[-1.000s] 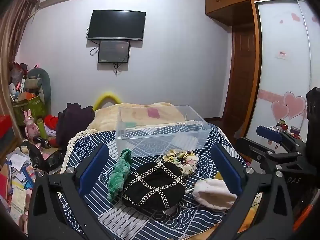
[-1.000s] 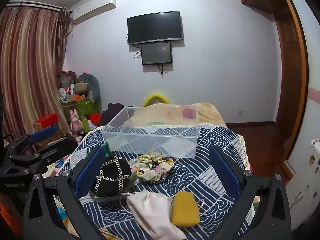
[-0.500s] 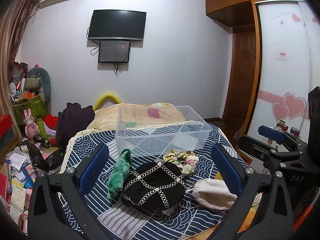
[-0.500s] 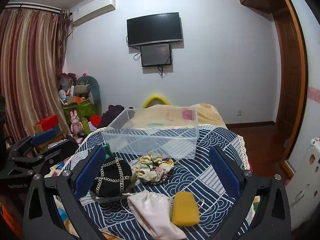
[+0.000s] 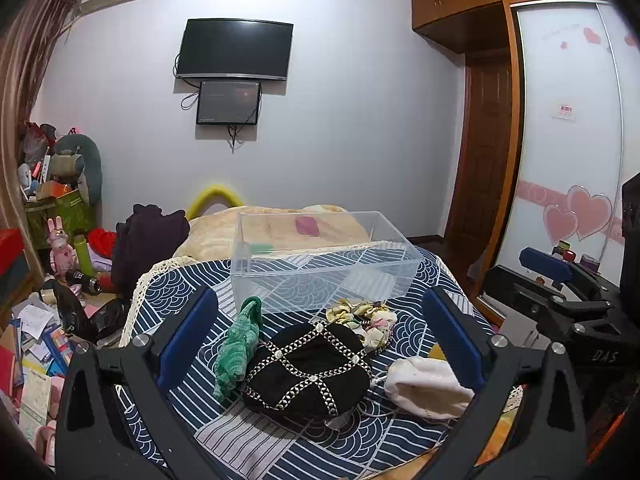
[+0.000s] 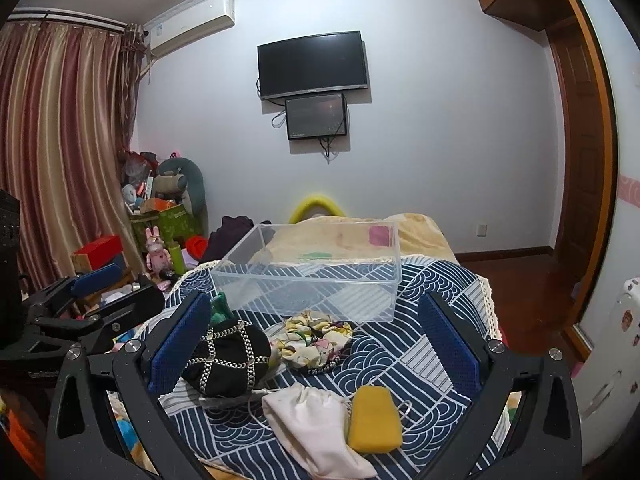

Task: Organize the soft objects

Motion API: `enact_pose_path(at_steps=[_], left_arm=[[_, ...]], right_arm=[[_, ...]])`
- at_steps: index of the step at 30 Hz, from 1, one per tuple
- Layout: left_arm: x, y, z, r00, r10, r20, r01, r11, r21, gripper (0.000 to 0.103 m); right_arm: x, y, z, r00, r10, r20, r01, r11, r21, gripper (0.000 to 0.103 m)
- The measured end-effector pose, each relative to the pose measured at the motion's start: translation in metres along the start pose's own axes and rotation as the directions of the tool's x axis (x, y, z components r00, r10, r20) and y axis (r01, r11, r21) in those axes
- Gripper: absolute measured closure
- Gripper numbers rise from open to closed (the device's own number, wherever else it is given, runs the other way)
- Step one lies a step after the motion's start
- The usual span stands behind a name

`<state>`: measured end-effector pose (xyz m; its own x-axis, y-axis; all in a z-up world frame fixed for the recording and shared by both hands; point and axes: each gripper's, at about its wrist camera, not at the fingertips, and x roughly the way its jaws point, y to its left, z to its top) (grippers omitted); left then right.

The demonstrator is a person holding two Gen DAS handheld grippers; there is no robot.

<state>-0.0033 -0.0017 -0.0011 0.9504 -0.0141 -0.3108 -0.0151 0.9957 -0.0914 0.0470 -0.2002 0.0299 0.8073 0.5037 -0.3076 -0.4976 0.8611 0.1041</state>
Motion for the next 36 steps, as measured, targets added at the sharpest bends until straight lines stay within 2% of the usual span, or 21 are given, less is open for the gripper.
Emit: enact_pose_path(at_steps=[36], left_arm=[[-0.0036, -0.0021, 0.0019, 1.000, -0.006, 0.007, 0.006, 1.000, 0.000, 0.000]], right_arm=[[-0.0051, 0.0024, -0.0004, 1.000, 0.016, 0.025, -0.017, 1.000, 0.013, 0.000]])
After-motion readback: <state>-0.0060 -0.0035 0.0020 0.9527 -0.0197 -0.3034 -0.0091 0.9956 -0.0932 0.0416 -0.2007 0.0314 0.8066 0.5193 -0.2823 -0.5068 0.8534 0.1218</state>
